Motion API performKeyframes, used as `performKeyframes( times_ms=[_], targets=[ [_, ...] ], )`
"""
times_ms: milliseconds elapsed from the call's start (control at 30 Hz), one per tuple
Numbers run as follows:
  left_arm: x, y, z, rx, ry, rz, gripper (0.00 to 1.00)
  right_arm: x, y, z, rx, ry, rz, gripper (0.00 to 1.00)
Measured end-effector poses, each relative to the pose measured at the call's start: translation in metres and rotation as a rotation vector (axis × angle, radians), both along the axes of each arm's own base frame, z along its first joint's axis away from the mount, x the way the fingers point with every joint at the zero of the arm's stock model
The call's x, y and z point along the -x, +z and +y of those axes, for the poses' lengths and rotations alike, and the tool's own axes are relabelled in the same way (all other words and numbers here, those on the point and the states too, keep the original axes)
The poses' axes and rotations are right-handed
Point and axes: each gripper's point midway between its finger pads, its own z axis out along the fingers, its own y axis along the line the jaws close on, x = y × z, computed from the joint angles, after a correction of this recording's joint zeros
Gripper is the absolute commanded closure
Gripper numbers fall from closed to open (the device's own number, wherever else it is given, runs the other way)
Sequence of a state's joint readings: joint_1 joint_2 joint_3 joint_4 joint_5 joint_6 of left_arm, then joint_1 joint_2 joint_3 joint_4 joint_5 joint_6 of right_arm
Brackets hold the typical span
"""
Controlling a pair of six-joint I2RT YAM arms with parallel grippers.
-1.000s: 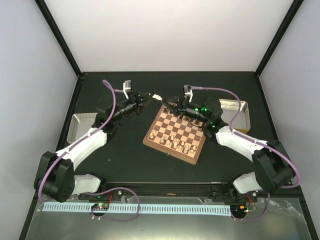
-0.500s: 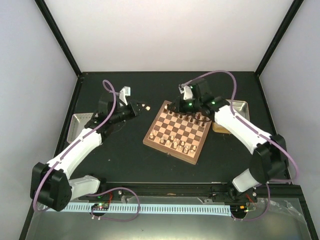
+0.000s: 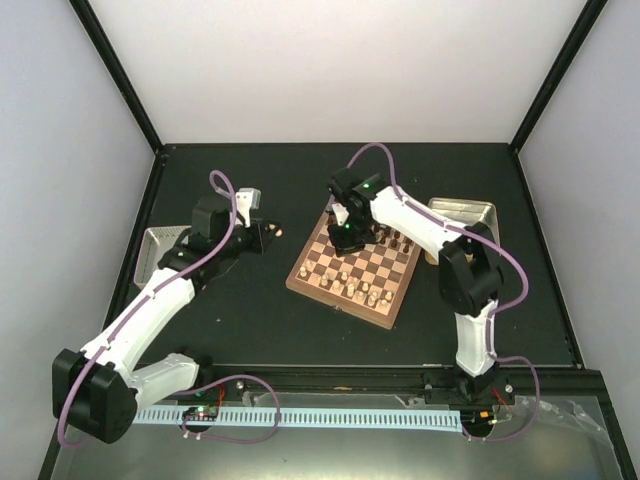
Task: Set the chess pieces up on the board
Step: Place the chess piece on the chessboard.
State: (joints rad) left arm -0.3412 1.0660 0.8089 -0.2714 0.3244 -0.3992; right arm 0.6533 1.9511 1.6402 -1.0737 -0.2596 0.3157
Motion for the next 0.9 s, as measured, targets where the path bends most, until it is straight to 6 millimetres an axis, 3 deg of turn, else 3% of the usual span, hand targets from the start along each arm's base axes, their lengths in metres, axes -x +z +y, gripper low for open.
performKeyframes(
  times_ms=[433,667,900],
  targets=[
    [0.006,-0.01,0.004,-0.046,-0.016,-0.01,0.98,0.007,-0.031,0.015,0.124,0.109,0.079,0.92],
    [0.007,-0.008,0.006,-0.048,-0.01,-0.022,0.99,0.015,-0.034,0.019,0.136,0.148,0.096,0.9],
    [0.008,-0.017,0.007,-0.057,-0.004,-0.006,0.98,0.017,-0.04,0.021,0.147,0.171,0.107,0.86]
  ],
)
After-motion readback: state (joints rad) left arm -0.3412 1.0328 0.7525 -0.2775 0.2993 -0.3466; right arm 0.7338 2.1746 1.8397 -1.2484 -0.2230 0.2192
